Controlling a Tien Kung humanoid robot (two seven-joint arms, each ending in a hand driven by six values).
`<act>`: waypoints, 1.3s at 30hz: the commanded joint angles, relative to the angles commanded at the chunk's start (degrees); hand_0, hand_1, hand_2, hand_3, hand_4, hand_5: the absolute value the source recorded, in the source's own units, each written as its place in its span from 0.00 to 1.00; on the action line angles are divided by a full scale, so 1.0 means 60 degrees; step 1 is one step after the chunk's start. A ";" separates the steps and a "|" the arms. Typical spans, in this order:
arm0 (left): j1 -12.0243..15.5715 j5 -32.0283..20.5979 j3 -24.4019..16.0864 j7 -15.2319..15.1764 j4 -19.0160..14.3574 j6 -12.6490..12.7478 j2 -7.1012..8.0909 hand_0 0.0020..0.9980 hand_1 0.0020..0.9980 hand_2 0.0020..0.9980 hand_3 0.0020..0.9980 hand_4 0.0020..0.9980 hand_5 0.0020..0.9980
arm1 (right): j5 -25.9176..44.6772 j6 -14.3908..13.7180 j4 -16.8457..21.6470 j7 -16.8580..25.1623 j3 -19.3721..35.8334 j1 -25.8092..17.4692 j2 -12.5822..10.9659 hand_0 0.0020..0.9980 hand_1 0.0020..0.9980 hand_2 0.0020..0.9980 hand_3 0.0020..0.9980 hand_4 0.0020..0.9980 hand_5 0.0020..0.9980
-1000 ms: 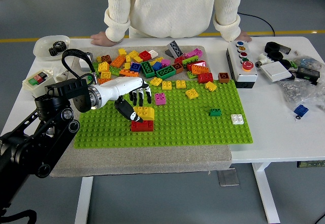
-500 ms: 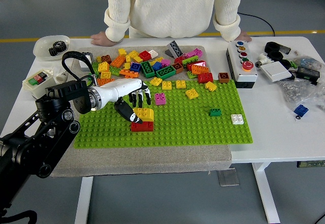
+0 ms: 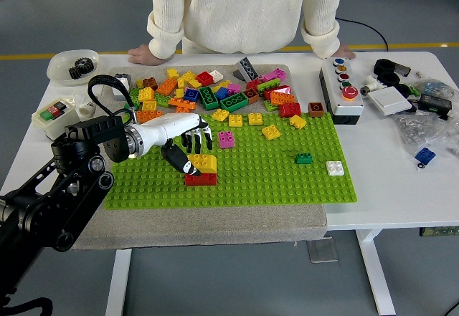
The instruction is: Pick up the brick,pile it on top of brick,press brick,pick up the brick,pile it on top of brick,press brick
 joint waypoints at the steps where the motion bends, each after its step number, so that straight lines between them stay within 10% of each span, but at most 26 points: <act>1: -0.0010 0.0006 -0.0008 -0.0010 0.0032 0.0013 0.0000 0.43 0.40 0.41 0.51 0.91 0.00 | -0.0001 -0.0002 0.0000 0.0000 0.0004 0.0001 -0.0002 0.74 0.65 0.72 0.59 0.80 0.34; 39: -0.0010 0.0013 -0.0048 -0.0105 0.0363 0.0052 -0.0034 0.43 0.40 0.41 0.51 0.92 0.00 | 0.0012 -0.0008 0.0000 0.0001 0.0025 0.0004 -0.0003 0.74 0.65 0.72 0.59 0.81 0.34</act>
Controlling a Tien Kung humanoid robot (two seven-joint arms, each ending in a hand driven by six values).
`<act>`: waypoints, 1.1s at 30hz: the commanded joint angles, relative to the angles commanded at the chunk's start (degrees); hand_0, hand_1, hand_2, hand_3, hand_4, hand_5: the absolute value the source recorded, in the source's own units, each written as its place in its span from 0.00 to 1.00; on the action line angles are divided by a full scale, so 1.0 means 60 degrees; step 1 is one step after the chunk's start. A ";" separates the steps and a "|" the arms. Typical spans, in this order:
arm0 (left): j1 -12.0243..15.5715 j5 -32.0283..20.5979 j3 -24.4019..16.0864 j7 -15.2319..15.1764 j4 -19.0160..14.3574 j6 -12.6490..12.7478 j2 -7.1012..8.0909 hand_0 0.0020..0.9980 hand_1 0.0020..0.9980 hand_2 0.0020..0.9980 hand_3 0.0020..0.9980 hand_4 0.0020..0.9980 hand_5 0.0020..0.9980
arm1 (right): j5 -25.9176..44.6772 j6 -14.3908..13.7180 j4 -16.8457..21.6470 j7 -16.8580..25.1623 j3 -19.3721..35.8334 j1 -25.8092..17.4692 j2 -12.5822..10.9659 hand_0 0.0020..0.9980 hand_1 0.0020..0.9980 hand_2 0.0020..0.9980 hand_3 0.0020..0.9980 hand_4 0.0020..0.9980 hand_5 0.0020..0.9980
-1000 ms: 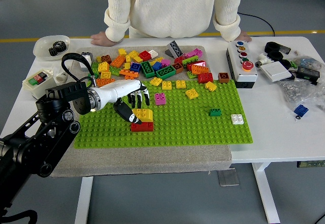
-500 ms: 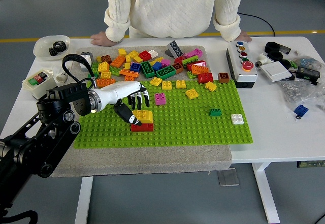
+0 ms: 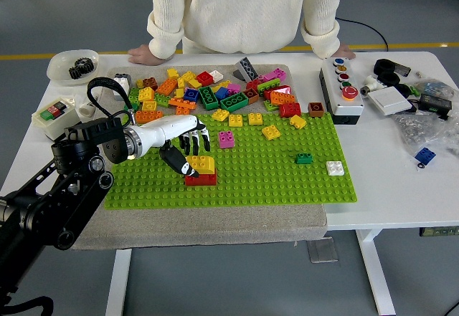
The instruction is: Pick up the brick,pile it on top of brick,press brick,pick up the brick,pile it on top of brick,press brick
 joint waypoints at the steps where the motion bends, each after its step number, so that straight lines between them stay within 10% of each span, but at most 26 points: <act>1: 0.0000 0.0000 -0.0001 -0.0002 0.0002 -0.0002 0.0000 0.43 0.40 0.41 0.51 0.92 0.00 | -0.0003 -0.0001 0.0000 -0.0001 0.0005 -0.0001 0.0000 0.74 0.65 0.72 0.59 0.81 0.34; 33: -0.0001 -0.0025 0.0073 0.0020 0.0016 -0.0021 0.0002 0.43 0.40 0.41 0.51 0.92 0.00 | 0.0010 0.0007 0.0000 0.0000 -0.0031 -0.0001 0.0003 0.74 0.65 0.72 0.58 0.80 0.34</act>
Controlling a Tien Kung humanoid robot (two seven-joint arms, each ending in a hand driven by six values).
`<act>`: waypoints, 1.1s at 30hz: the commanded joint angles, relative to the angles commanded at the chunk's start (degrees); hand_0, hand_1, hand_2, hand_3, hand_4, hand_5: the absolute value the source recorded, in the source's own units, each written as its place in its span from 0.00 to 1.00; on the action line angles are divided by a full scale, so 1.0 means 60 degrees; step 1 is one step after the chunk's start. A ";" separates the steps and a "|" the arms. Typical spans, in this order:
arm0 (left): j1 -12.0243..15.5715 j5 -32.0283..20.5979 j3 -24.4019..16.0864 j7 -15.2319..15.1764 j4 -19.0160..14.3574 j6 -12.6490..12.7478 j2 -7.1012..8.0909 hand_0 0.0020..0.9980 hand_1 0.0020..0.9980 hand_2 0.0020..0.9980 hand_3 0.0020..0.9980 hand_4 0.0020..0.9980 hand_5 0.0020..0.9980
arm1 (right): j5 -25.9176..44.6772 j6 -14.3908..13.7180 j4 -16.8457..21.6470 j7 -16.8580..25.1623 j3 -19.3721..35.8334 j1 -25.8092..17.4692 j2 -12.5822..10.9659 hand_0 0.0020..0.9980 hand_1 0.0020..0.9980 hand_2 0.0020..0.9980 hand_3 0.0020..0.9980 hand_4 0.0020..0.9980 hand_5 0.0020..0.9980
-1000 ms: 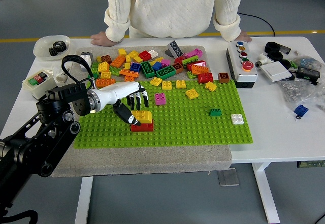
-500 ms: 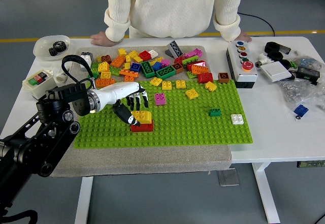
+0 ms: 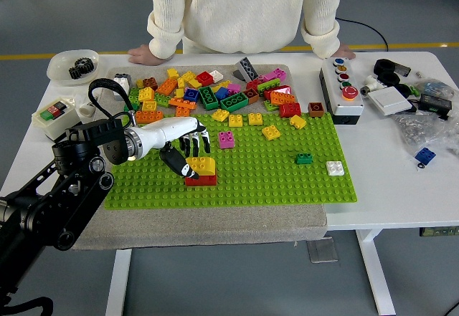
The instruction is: Pick up the brick,pile it on top of brick,press brick,pick up the brick,pile it on top of brick,press brick
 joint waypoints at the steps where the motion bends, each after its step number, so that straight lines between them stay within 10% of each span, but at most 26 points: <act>1: -0.0001 -0.0003 0.0000 0.0001 0.0006 0.0004 0.0000 0.43 0.40 0.41 0.51 0.92 0.00 | -0.0002 0.0001 0.0000 -0.0001 0.0000 -0.0001 0.0001 0.74 0.65 0.72 0.58 0.80 0.34; 33: -0.0025 -0.0122 0.0005 -0.0015 0.0039 -0.0029 0.0004 0.43 0.40 0.41 0.51 0.96 0.00 | -0.0017 0.0003 0.0000 -0.0001 0.0019 0.0004 -0.0001 0.74 0.65 0.72 0.58 0.80 0.34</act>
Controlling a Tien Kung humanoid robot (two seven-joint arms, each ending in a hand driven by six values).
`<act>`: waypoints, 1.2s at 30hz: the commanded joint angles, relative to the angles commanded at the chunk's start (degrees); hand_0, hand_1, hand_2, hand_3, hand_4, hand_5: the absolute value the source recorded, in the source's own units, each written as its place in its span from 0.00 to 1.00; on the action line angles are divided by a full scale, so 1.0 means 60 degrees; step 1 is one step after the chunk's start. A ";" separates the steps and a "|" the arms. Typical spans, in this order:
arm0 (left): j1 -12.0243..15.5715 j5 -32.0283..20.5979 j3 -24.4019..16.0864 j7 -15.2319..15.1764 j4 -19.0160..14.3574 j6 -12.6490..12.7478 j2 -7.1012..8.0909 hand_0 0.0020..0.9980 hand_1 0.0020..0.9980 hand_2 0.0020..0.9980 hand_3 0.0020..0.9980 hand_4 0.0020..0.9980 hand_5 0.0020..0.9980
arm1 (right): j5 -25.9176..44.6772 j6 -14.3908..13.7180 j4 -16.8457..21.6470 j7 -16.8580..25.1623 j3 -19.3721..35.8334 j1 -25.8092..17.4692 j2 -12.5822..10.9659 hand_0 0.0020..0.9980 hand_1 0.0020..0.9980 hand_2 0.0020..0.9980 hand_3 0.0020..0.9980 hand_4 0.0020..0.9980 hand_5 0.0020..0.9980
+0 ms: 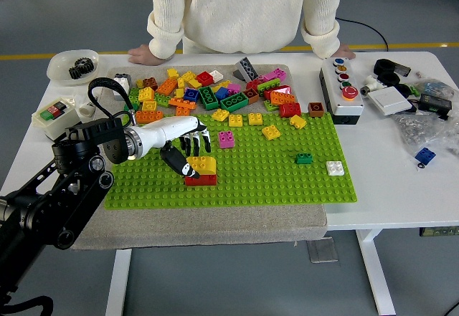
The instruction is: Pick up the brick,pile it on top of brick,press brick,pick up the brick,pile it on top of brick,press brick
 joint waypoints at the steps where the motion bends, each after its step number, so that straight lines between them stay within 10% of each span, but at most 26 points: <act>1: 0.0002 -0.0001 0.0003 0.0000 0.0004 -0.0006 -0.0001 0.43 0.40 0.41 0.51 0.96 0.00 | 0.0000 0.0000 0.0000 0.0002 -0.0001 0.0000 -0.0002 0.74 0.65 0.72 0.58 0.80 0.34; 36: -0.0005 -0.0063 -0.0011 0.0013 0.0013 -0.0033 0.0001 0.42 0.40 0.41 0.51 1.00 0.00 | -0.0014 -0.0004 0.0000 0.0002 0.0027 0.0010 -0.0003 0.74 0.65 0.72 0.58 0.80 0.34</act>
